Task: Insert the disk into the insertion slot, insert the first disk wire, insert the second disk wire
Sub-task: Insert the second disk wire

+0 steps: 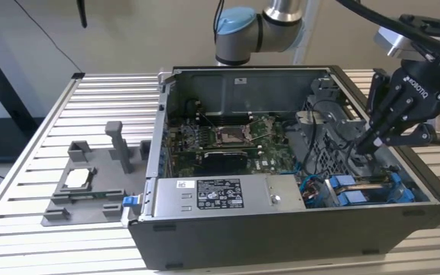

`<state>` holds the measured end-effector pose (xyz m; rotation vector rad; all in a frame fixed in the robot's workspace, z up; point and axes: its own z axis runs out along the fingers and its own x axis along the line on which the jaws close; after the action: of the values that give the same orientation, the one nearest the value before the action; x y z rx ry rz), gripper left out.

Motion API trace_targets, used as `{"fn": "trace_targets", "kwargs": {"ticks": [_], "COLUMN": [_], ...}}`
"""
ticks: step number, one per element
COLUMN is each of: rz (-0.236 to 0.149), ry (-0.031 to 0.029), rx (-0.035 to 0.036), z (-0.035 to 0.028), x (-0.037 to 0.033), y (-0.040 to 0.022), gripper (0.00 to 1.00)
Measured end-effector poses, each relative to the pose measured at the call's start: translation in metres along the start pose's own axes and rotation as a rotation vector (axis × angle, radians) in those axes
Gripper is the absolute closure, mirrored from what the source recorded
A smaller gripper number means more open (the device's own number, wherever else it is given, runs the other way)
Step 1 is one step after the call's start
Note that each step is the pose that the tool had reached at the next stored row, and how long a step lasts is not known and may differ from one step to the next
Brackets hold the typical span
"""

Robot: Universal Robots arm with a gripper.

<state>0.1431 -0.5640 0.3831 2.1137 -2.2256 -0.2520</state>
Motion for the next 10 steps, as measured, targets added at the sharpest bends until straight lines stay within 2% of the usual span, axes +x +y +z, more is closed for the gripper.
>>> {"fn": "trace_targets", "kwargs": {"ticks": [10], "rz": [0.0], "ry": [0.0005], "rx": [0.002], "z": [0.0016], "x": [0.0028], "y": [-0.0004], "gripper": [0.84]}}
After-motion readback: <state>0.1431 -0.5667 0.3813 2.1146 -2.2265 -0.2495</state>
